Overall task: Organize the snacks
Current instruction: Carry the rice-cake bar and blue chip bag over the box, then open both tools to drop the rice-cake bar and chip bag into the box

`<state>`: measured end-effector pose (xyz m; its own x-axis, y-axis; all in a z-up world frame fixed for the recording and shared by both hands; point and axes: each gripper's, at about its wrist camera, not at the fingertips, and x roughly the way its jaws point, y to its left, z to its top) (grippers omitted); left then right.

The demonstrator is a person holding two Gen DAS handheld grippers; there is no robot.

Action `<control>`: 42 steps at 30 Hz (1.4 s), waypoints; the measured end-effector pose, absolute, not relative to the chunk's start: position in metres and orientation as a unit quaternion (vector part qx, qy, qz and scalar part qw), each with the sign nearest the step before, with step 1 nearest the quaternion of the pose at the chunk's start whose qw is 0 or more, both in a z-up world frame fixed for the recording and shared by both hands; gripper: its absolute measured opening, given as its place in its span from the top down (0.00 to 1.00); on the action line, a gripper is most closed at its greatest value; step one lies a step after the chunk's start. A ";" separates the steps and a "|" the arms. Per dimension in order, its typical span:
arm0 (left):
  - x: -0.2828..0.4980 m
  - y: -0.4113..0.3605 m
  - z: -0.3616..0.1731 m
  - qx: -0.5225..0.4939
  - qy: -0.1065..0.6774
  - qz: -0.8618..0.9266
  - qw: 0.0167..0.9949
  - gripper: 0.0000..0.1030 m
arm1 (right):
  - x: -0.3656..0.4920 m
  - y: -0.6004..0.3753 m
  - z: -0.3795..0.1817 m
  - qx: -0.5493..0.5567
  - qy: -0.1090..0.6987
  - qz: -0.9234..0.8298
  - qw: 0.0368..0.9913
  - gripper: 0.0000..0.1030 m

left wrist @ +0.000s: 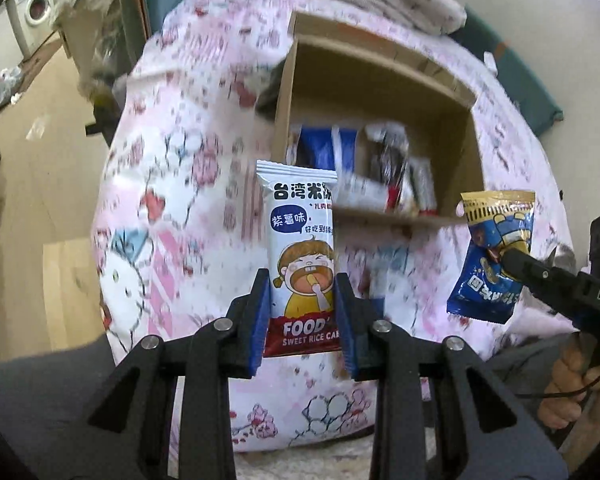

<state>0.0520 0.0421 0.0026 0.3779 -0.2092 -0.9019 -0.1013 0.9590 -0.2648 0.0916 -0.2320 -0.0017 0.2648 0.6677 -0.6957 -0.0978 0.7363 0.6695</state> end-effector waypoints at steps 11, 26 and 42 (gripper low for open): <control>0.102 0.024 0.035 -0.114 0.527 -0.046 0.841 0.74 | 0.134 -0.253 0.033 0.260 0.501 0.222 0.795 0.86; 0.170 0.009 0.001 -0.090 0.528 -0.042 0.843 0.74 | 0.184 -0.258 -0.011 0.272 0.503 0.194 0.797 0.86; 0.190 -0.004 -0.040 -0.060 0.519 -0.047 0.851 0.74 | 0.196 -0.243 -0.049 0.223 0.537 0.167 0.796 0.86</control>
<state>0.1901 -0.0036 -0.0403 0.4561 -0.1430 -0.8784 0.0187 0.9883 -0.1511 0.1959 -0.2429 -0.0491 0.3670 0.5057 -0.7807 -0.0267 0.8447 0.5346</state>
